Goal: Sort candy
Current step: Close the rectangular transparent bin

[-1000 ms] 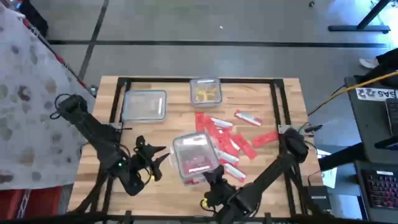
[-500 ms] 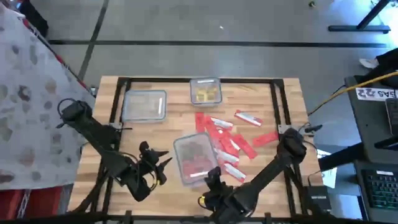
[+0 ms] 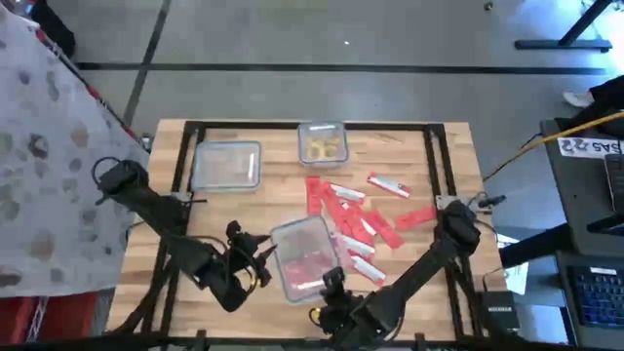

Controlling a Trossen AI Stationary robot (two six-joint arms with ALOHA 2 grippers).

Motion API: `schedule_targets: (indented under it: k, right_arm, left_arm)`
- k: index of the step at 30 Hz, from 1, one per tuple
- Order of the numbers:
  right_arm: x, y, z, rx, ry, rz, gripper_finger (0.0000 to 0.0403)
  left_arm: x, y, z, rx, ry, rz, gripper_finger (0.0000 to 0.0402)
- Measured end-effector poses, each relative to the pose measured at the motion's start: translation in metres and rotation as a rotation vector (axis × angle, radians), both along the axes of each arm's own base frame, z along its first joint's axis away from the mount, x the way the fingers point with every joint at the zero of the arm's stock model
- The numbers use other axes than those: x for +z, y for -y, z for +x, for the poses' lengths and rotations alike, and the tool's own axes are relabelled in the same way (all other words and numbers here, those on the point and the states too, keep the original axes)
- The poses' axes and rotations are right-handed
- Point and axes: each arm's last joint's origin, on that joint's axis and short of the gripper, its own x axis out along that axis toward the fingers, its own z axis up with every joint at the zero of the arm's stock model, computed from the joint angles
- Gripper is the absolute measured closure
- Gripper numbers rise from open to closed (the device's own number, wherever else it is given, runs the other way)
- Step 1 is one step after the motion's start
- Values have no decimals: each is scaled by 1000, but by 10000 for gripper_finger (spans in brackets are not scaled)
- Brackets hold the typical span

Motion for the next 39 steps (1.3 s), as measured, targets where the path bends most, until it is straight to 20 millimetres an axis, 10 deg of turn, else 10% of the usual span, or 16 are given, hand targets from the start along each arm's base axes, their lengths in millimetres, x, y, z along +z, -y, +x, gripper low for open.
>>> schedule_targets:
  k: [19,32,39]
  right_arm:
    - [34,-10,-17,-82,-227,300,265]
    - [-56,-12,-60,-406,49,141,286]
    - [-73,-1,-56,-477,159,156,286]
  left_arm:
    - [-16,-25,45,-86,-138,-14,273]
    - [-56,-17,84,-346,-186,-197,273]
    - [-64,-11,90,-381,-148,-224,273]
